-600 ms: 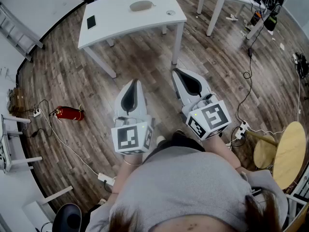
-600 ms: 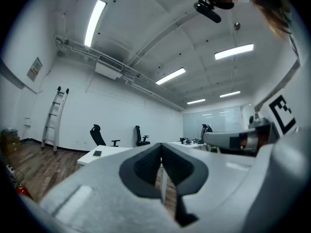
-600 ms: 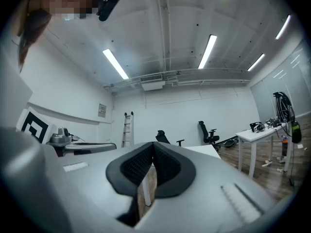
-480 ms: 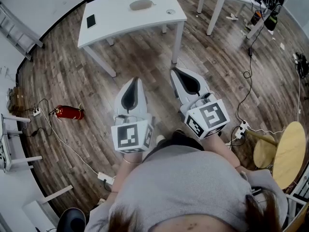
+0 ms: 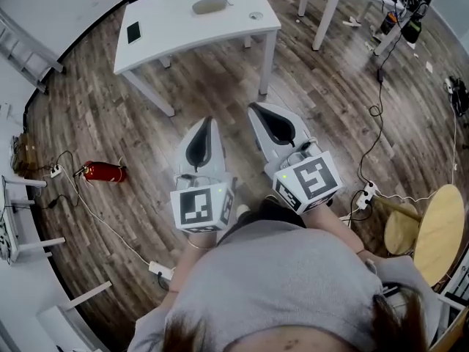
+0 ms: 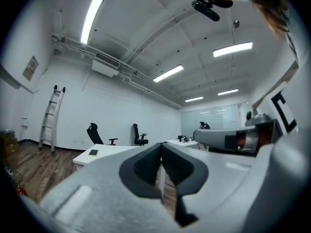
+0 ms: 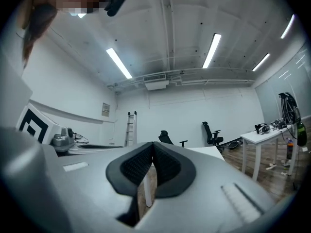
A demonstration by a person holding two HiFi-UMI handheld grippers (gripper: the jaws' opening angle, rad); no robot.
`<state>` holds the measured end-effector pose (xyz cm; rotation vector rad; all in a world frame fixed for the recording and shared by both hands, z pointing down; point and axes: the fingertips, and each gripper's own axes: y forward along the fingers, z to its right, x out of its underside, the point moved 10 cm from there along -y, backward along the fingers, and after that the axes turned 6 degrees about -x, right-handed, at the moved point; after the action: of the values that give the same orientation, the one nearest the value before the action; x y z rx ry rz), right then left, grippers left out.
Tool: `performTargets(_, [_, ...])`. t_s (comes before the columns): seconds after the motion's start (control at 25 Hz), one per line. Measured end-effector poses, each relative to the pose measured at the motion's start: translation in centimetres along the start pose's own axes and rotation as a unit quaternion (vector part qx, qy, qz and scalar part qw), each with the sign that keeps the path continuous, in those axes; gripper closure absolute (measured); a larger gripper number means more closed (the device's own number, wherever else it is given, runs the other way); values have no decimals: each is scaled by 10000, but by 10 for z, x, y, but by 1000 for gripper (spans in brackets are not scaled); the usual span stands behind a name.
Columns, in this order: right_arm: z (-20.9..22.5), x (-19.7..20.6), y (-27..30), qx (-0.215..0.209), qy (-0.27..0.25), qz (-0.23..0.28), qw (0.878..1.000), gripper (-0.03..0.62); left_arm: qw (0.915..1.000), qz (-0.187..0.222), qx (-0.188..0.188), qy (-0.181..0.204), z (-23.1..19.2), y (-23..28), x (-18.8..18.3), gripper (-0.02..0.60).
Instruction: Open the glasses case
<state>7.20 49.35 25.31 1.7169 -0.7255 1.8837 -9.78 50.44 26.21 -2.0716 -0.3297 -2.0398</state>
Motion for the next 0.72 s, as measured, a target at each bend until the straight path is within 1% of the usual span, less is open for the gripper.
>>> performTargets(0.12, [7,-4,-7,-104,-21,205,9997,588,10000,12,-24,-8,7,3,0,586])
performTargets(0.32, [31,-4,-14,-202,35,183,9996,589,9999,62,-148,-47,23,14,2,587])
performTargets(0.52, [54,1,-21,-381,51,158,9991,588,9991,26,-389,-145,39,13,12,586])
performTargets(0.72, [71,10,-11,-582,356,118,9976,588,9978,-53,-627,-185,33,22,16,587])
